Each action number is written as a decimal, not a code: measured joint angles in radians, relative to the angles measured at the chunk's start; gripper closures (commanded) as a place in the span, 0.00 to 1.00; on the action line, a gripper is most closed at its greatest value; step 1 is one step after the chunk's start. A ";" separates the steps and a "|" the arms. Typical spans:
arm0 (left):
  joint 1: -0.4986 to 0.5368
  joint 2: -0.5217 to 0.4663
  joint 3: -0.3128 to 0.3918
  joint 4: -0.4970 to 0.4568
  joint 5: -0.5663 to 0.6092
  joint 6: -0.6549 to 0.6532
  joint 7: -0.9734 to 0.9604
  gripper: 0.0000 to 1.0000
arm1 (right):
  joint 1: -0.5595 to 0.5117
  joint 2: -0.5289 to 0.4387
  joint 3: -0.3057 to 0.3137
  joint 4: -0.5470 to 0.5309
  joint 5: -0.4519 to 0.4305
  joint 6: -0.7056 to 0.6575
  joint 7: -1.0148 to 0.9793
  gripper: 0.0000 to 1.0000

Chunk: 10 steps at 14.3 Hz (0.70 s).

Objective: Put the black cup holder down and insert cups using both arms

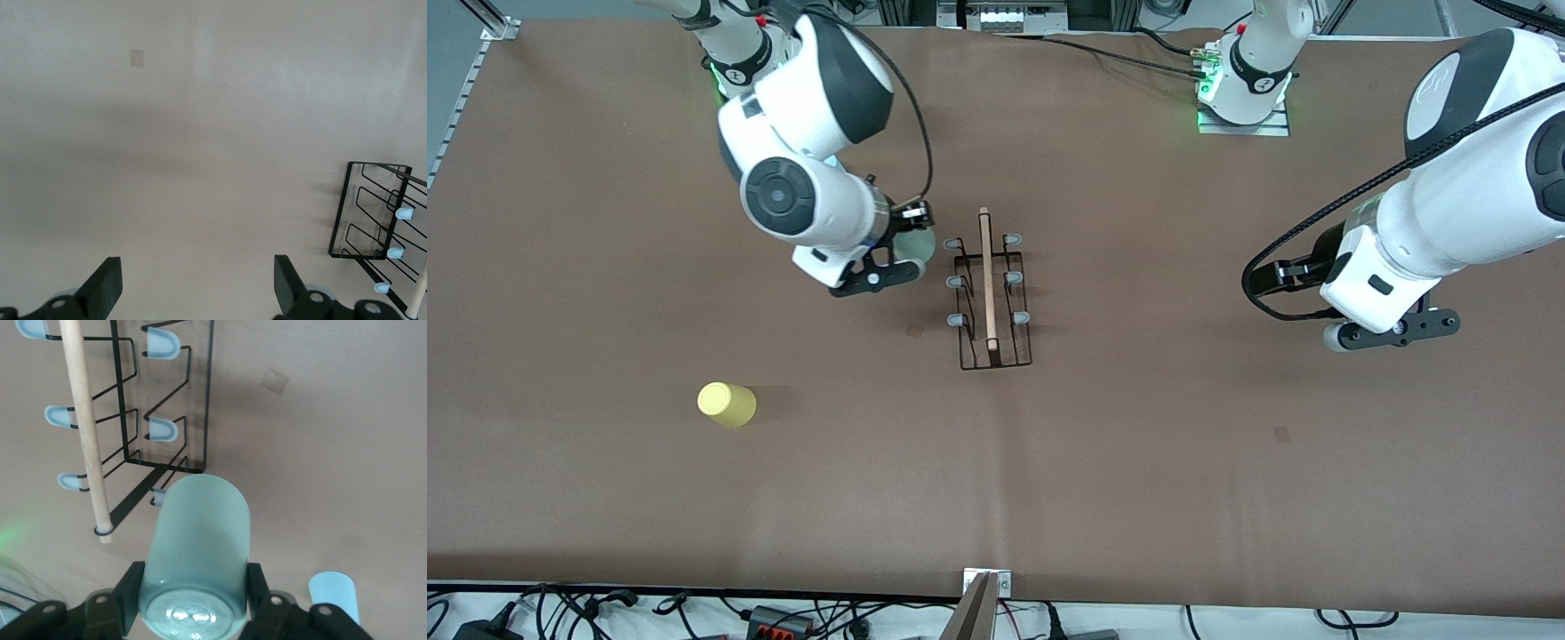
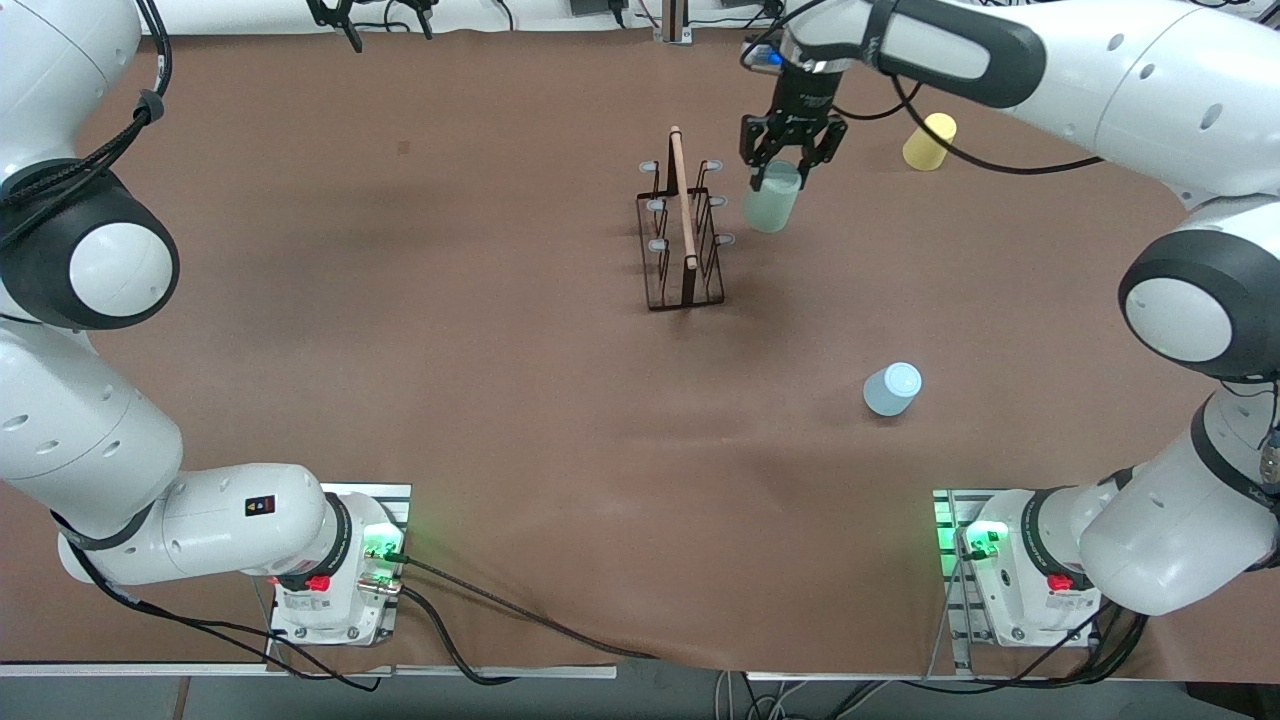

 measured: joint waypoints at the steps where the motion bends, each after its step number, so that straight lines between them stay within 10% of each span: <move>1: 0.003 0.000 0.000 0.000 -0.002 -0.001 0.009 0.00 | 0.015 0.014 0.000 0.000 0.001 0.020 0.006 0.76; 7: 0.002 -0.004 0.017 -0.001 -0.003 -0.006 0.119 0.00 | 0.070 0.068 0.000 0.000 0.002 0.063 0.018 0.76; 10: -0.052 -0.055 0.159 -0.030 -0.008 -0.007 0.229 0.00 | 0.072 0.071 -0.001 0.000 0.002 0.063 0.018 0.76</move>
